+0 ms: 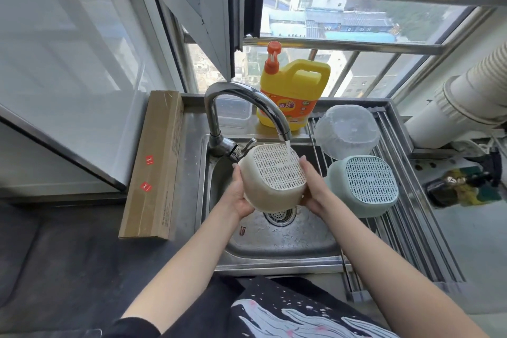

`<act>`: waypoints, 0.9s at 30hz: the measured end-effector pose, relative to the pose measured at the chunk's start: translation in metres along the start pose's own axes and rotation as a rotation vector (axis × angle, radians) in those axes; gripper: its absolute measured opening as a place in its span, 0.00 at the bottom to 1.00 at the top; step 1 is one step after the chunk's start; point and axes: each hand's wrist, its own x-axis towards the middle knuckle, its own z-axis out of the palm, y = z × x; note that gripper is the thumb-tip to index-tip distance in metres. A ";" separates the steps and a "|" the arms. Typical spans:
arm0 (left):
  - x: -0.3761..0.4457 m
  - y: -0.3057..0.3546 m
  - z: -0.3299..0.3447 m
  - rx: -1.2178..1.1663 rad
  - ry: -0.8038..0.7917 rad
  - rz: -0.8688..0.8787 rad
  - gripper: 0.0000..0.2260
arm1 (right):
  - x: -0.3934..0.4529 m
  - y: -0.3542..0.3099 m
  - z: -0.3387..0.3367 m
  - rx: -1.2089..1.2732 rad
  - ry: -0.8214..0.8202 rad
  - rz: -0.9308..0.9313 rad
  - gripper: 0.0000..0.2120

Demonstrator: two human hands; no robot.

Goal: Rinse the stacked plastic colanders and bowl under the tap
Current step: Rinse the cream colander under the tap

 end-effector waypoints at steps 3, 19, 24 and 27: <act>0.001 -0.001 -0.011 0.100 0.044 0.073 0.31 | 0.010 -0.003 -0.005 0.065 -0.007 0.045 0.31; -0.033 -0.019 -0.009 2.388 -0.259 0.803 0.32 | 0.017 -0.022 -0.012 -0.464 0.256 -0.185 0.12; -0.032 -0.006 -0.011 1.888 0.229 0.899 0.35 | 0.010 -0.029 -0.005 -0.625 0.199 -0.301 0.11; -0.026 0.005 -0.009 1.423 0.461 0.495 0.32 | 0.005 -0.030 0.000 -0.583 0.077 -0.297 0.15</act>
